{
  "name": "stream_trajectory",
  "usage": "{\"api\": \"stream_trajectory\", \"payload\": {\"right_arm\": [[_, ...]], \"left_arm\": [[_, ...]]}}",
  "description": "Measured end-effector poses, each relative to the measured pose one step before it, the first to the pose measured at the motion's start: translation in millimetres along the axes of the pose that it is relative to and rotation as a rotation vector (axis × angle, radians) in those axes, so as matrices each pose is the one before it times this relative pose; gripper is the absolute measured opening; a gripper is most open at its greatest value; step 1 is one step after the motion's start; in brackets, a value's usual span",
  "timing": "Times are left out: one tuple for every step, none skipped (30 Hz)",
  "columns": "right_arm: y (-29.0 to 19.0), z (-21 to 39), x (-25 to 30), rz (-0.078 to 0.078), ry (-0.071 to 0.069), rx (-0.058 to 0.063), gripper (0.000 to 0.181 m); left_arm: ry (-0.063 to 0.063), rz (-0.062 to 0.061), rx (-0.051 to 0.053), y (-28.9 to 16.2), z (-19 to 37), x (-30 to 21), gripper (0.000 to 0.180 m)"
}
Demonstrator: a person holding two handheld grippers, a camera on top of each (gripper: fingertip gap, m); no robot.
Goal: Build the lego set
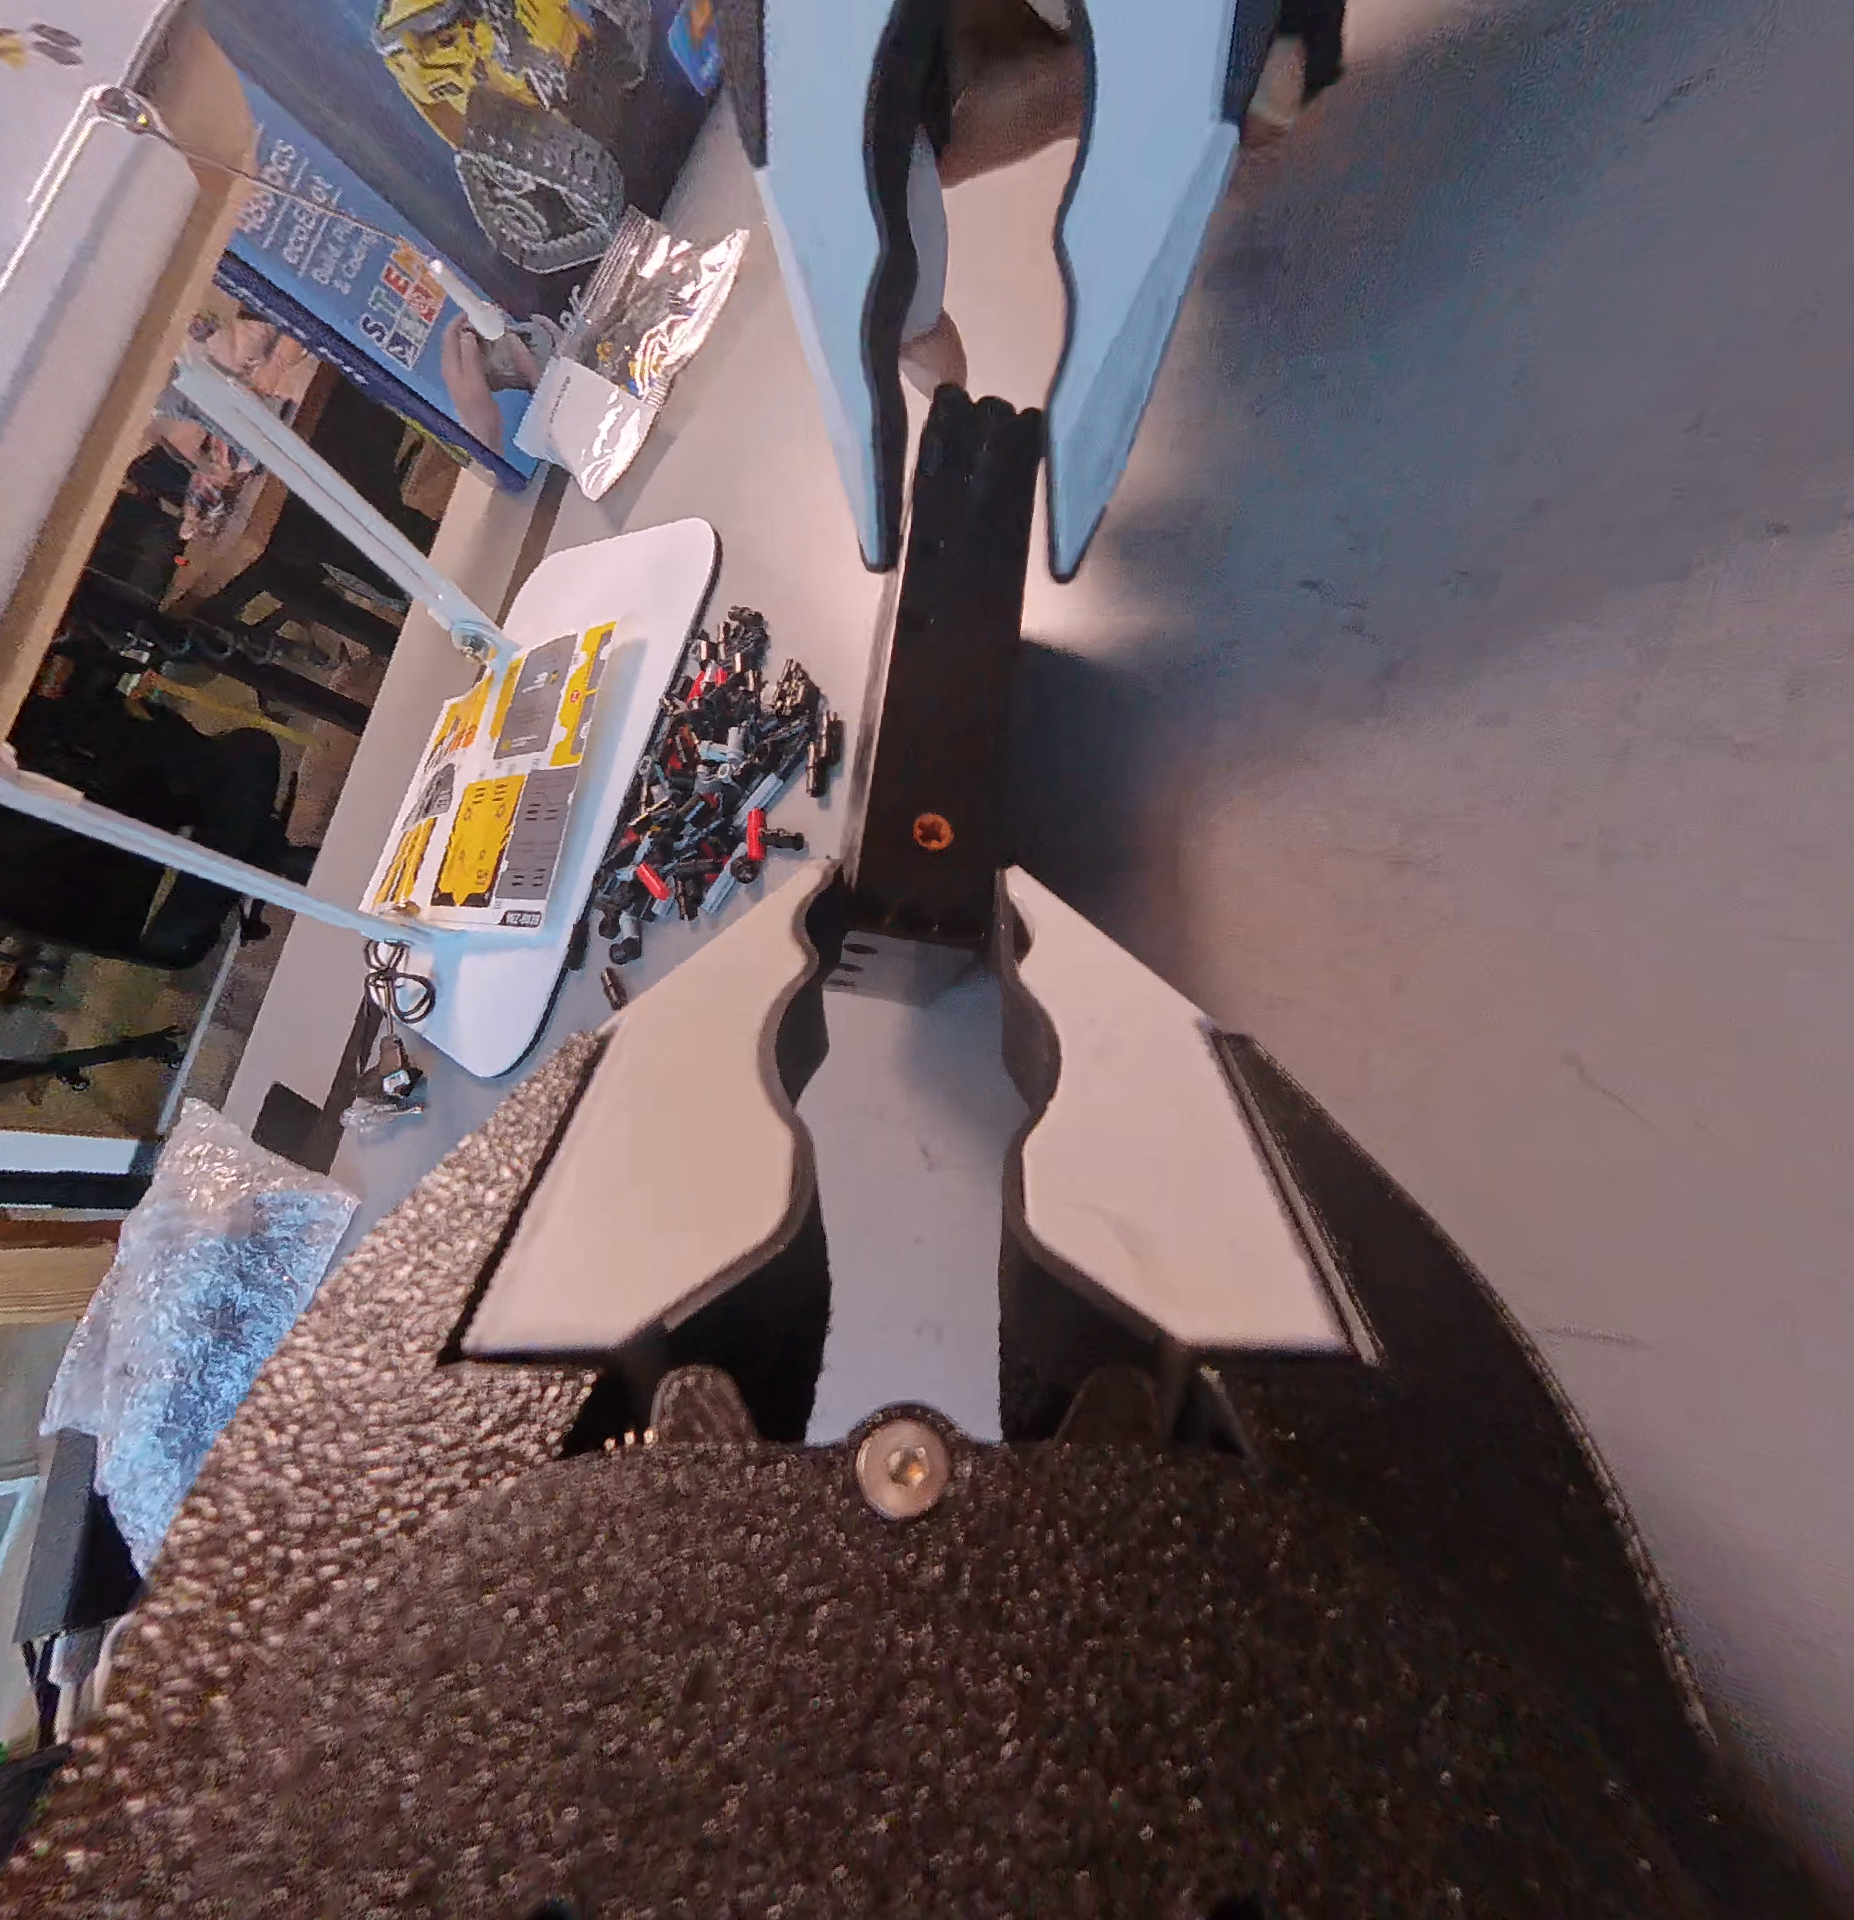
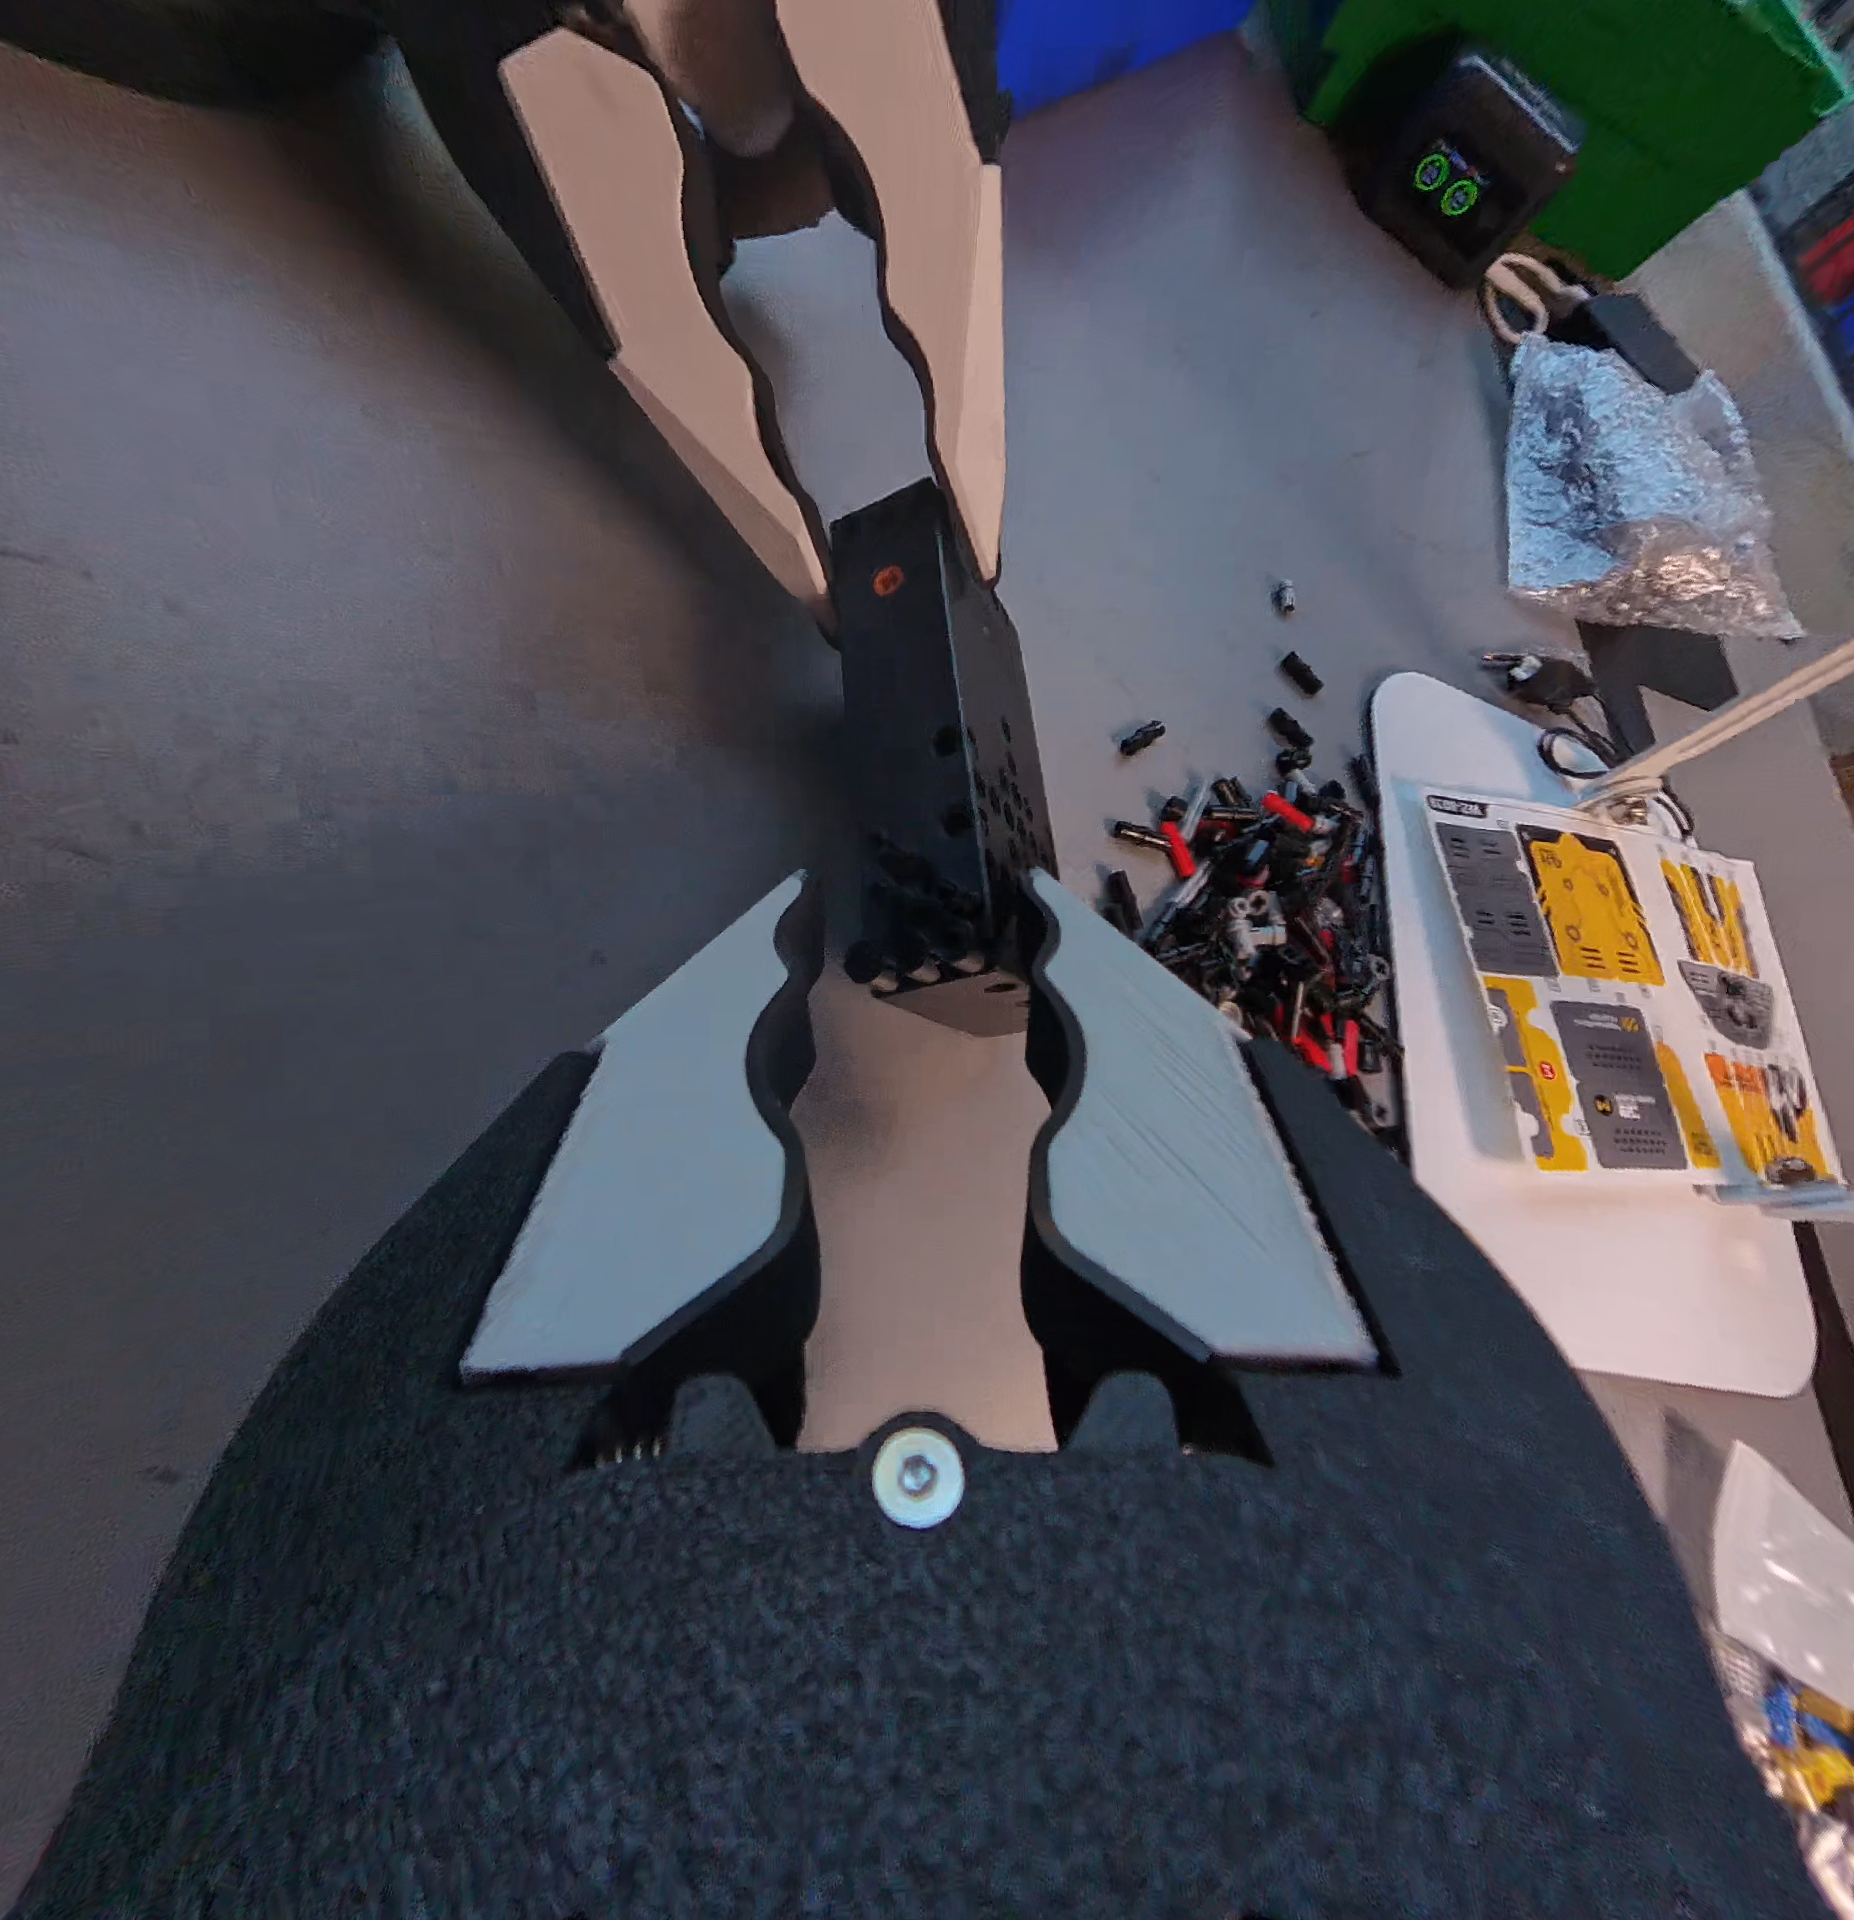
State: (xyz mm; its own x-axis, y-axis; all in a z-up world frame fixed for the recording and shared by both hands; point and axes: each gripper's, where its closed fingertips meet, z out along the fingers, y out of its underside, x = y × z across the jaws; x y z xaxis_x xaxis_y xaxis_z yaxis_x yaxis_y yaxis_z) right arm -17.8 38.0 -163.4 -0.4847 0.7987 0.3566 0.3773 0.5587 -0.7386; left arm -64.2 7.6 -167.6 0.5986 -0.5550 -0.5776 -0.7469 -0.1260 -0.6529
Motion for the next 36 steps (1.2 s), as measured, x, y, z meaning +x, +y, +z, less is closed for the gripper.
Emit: {"api": "stream_trajectory", "payload": {"right_arm": [[0.57, 0.51, 0.92, -0.0128, 0.0562, 0.0126, 0.03], [0.6, -0.3, -1.98, -0.0173, 0.0299, 0.0001, 0.029], [0.53, -0.76, -3.13, -0.025, 0.0169, -0.0082, 0.028], [0.42, -0.67, -3.0, -0.041, 0.018, -0.0106, 0.028], [0.45, -0.84, -3.93, -0.0462, 0.0139, -0.0112, 0.028], [0.49, -0.8, -4.55, -0.0416, 0.0086, -0.0126, 0.028], [1.1, -0.49, -5.98, -0.0349, -0.0029, -0.0157, 0.031], [1.37, -0.1, -6.83, -0.0154, -0.014, -0.0188, 0.033], [1.89, 0.4, -6.72, 0.0008, -0.0204, -0.0213, 0.035], [0.23, -0.05, -1.83, 0.0076, 0.0047, -0.008, 0.035], [0.18, -0.61, -0.72, 0.0069, 0.0028, -0.0051, 0.035], [-0.14, -0.55, -1.05, 0.0129, -0.0056, -0.0036, 0.035], [0.11, -0.35, -0.93, 0.0207, -0.0104, -0.0046, 0.035], [-0.5, -0.39, -1.27, 0.0277, -0.0159, -0.0015, 0.037], [-0.96, -0.91, -1.63, 0.0318, -0.0191, 0.0009, 0.039], [-0.76, -1.31, -0.52, 0.027, -0.0092, 0.003, 0.04], [-1.01, -2.22, -0.48, 0.0222, -0.0072, 0.0076, 0.043], [-0.74, -3.05, -0.15, 0.0267, -0.0051, 0.0067, 0.044], [-0.16, -3.61, 1.08, 0.0295, 0.0016, 0.0049, 0.044], [0.83, -3.73, 1.93, 0.0273, 0.0068, 0.0015, 0.044], [1.76, -3.68, 2.51, 0.0256, 0.0109, -0.0035, 0.043], [2.05, -3.22, 1.59, 0.0215, 0.006, -0.0041, 0.041], [1.69, -2.46, 0.47, 0.0168, 0.0023, -0.002, 0.038], [1.78, -1.59, 0.07, 0.0133, 0.003, -0.0033, 0.034], [2.4, -0.29, -0.02, 0.0079, 0.0028, -0.0086, 0.031], [2.27, 0.7, -0.15, 0.0015, 0.0034, -0.0095, 0.03], [1.65, 1.17, -0.21, -0.0001, 0.0031, -0.0076, 0.03], [1.13, 1.52, -0.65, 0.0019, -0.0012, -0.0049, 0.03], [0.64, 1.75, -0.17, 0.0044, -0.0009, -0.0031, 0.03], [0.99, 2.02, 0.76, 0.0031, 0.0035, -0.0038, 0.028], [1.71, 2.08, 1.43, -0.0006, 0.0054, -0.0076, 0.026], [1.91, 2.06, 1.32, -0.0028, 0.0011, -0.0078, 0.026], [0.64, 1.42, 0.8, 0.0036, -0.0054, 0.0012, 0.025], [1.15, 1.27, 3.08, 0.0111, 0.003, -0.0028, 0.023], [1.64, 1.49, 5.11, 0.0097, 0.0124, -0.0067, 0.021], [1.94, 1.53, 5.88, 0.0023, 0.0144, -0.0075, 0.019]], "left_arm": [[0.0112, 0.0175, -0.0063, -0.12, 0.29, 2.9, 0.028], [0.0194, 0.0148, -0.0039, -0.33, -0.13, 4.04, 0.029], [0.0219, 0.0087, 0.0014, -0.92, -0.85, 4.25, 0.03], [0.0216, 0.0034, 0.005, -1.24, -1.42, 4.09, 0.03], [0.0292, -0.0016, 0.005, -1.19, -1.84, 5.16, 0.031], [0.0347, -0.0083, 0.0052, -1.15, -1.99, 5.78, 0.031], [0.0309, -0.0104, 0.0039, -0.83, -2.05, 5.31, 0.027], [0.0272, -0.0029, 0.0001, -0.01, -1.56, 5.34, 0.023], [0.0287, 0.0017, -0.0066, 0.94, -0.78, 6.04, 0.025], [0.0147, -0.0009, -0.0068, 0.56, -0.01, 3.72, 0.028], [0.0048, -0.0018, -0.0038, -0.17, -0.19, 1.67, 0.03], [0.0068, -0.003, -0.0036, -0.44, -0.17, 1.26, 0.03], [0.0065, -0.0076, -0.0015, -0.38, -0.26, 0.48, 0.029], [0.0065, -0.015, 0.0026, -0.15, -0.5, -0.13, 0.029], [0.0092, -0.0251, 0.0084, 0.21, -0.68, -0.31, 0.03], [0.0076, -0.035, 0.0145, 0.09, -1.0, -1.18, 0.033], [0.0007, -0.039, 0.0181, -0.33, -1.46, -2.7, 0.036], [-0.0023, -0.039, 0.0189, -0.83, -1.85, -3.38, 0.04], [-0.0031, -0.0411, 0.0157, -0.79, -1.42, -3.75, 0.044], [-0.0014, -0.0424, 0.0074, 0.25, -0.27, -3.62, 0.05], [0.0032, -0.0374, 0.0017, 1.06, 1.07, -2.71, 0.057], [0.0068, -0.03, -0.0032, 1.58, 2.14, -1.73, 0.06], [0.0087, -0.0203, -0.0183, 2.74, 2.83, -1.31, 0.064], [0.0042, -0.0062, -0.0198, 1.84, 3.03, -1.52, 0.068], [0.0014, 0.0028, -0.0085, 0.01, 2.6, -1.55, 0.069], [0.007, 0.0001, -0.0048, -0.66, 2.39, -0.66, 0.069], [0.0094, -0.0054, -0.0087, -0.14, 2.34, -0.3, 0.069], [0.0035, -0.0048, -0.0144, 1.19, 2.23, -0.78, 0.066], [-0.0025, -0.0007, -0.0171, 1.91, 1.91, -0.8, 0.062], [-0.0048, 0.003, -0.0112, 1.23, 1.09, -0.26, 0.062], [-0.0023, 0.004, -0.0039, 0.36, 0.05, 0.77, 0.062], [0.0011, 0.0031, -0.0026, 0.39, -0.61, 1.55, 0.062], [0.0012, 0.0035, -0.0045, 0.99, -1.28, 1.59, 0.062], [0.0025, 0.0031, -0.0045, 1.28, -1.7, 1.73, 0.061], [0.0096, 0.001, -0.0013, 1.08, -2.02, 2.86, 0.061], [0.0161, -0.0011, 0.0011, 0.67, -1.92, 3.92, 0.061]]}}
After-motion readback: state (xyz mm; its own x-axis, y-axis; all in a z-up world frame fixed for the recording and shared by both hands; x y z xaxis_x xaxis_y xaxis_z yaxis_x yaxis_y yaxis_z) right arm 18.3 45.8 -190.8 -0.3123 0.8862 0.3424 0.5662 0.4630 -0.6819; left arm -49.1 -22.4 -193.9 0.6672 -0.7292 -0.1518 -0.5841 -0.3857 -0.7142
